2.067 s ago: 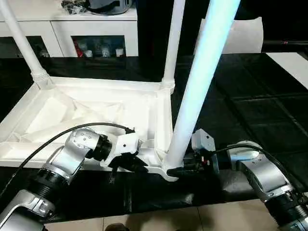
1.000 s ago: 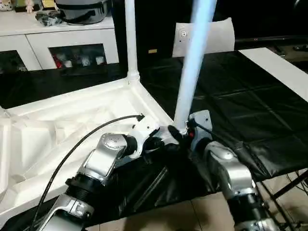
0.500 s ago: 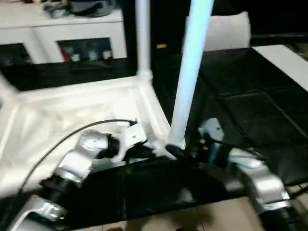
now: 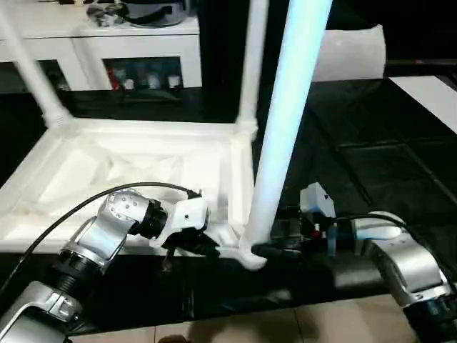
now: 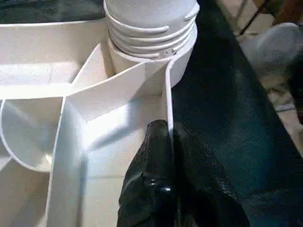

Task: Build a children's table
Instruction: Rotate leg to tighten

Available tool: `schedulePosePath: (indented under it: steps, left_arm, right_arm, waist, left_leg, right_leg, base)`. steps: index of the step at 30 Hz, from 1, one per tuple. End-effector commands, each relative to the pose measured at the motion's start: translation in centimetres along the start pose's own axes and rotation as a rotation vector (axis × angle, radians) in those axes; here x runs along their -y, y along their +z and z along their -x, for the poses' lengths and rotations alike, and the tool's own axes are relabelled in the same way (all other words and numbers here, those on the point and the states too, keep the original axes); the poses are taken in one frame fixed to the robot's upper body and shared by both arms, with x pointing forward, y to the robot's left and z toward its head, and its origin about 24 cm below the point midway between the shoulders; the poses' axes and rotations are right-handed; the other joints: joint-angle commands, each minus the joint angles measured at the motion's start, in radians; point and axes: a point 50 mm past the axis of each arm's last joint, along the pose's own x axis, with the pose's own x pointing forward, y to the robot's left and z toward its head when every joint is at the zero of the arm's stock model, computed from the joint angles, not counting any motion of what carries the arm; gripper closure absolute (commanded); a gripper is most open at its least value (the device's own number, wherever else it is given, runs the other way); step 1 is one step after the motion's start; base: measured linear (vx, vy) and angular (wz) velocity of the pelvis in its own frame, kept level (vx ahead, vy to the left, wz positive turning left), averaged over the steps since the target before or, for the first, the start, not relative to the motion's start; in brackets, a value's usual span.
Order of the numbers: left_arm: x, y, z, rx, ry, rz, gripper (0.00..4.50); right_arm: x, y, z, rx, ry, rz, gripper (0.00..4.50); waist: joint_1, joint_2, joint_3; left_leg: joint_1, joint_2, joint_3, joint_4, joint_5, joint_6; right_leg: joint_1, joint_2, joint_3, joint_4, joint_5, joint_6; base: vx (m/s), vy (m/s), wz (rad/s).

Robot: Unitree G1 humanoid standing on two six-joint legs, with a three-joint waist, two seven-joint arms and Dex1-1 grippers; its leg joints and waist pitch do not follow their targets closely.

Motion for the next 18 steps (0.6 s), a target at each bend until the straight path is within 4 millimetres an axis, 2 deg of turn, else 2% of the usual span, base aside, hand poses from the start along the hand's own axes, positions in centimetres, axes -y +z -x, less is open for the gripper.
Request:
schedulePosePath:
  steps: [1,3,4,8,9,12,15,18]
  left_arm:
    - [0.17,0.39,-0.57,-0.031,-0.085,-0.047,4.5]
    - [0.13,0.38,-0.56,-0.033,-0.087,-0.05,4.5]
    - [0.08,0.39,-0.56,-0.035,-0.086,-0.053,4.5]
    - [-0.06,0.33,-0.48,-0.039,-0.083,-0.06,4.5]
    - [-0.09,0.31,-0.45,-0.04,-0.081,-0.06,4.5]
    - [-0.15,0.23,-0.38,-0.041,-0.077,-0.062,4.5]
    - [-0.16,0.18,-0.38,-0.041,-0.073,-0.063,4.5]
    - [-0.2,0.1,-0.39,-0.042,-0.067,-0.063,4.5]
  right_arm:
    - [-0.08,0.43,-0.07,-0.002,0.06,-0.01,0.89]
    - [-0.12,0.43,-0.07,-0.004,0.08,-0.018,1.11]
    - [-0.14,0.41,-0.06,-0.009,0.09,-0.019,1.23]
    - [-0.21,0.27,-0.13,-0.023,0.121,-0.027,1.58]
    - [-0.22,0.23,-0.19,-0.025,0.123,-0.027,1.58]
    - [-0.23,0.13,-0.29,-0.029,0.133,-0.028,1.88]
    - [-0.3,0.08,-0.33,-0.03,0.139,-0.03,2.13]
    - [-0.43,0.0,-0.41,-0.031,0.147,-0.033,2.18]
  waist:
    - [-0.004,-0.007,-0.059]
    - [-0.003,-0.007,-0.06]
    - [-0.002,-0.012,-0.061]
    - [0.001,-0.015,-0.06]
    - [0.001,-0.013,-0.059]
    - [0.004,-0.016,-0.06]
    - [0.007,-0.015,-0.062]
    - [0.008,-0.014,-0.062]
  left_leg:
    - [0.002,0.037,-0.006,-0.071,-0.133,0.063]
    - [0.003,0.038,-0.005,-0.07,-0.135,0.06]
    - [0.002,0.037,-0.005,-0.07,-0.135,0.059]
    - [0.004,0.037,-0.004,-0.071,-0.156,0.045]
    - [0.005,0.036,-0.004,-0.071,-0.16,0.044]
    - [0.004,0.036,-0.005,-0.071,-0.159,0.04]
    - [0.003,0.036,-0.005,-0.071,-0.15,0.04]
    - [0.003,0.038,-0.005,-0.071,-0.145,0.041]
  right_leg:
    - [0.056,-0.07,0.071,-0.067,-0.307,-0.115]
    - [0.055,-0.071,0.072,-0.064,-0.287,-0.123]
    - [0.056,-0.071,0.072,-0.064,-0.279,-0.126]
    - [0.056,-0.073,0.071,-0.069,-0.316,-0.116]
    - [0.055,-0.073,0.071,-0.07,-0.325,-0.115]
    - [0.056,-0.073,0.071,-0.072,-0.342,-0.101]
    - [0.057,-0.073,0.07,-0.069,-0.326,-0.102]
    - [0.056,-0.072,0.071,-0.066,-0.301,-0.111]
  base:
    - [0.0,0.0,0.0]
    - [0.0,0.0,0.0]
    - [0.0,0.0,0.0]
    - [0.0,0.0,0.0]
    - [0.0,0.0,0.0]
    - [0.0,0.0,0.0]
    - [0.0,0.0,0.0]
    - [0.0,0.0,0.0]
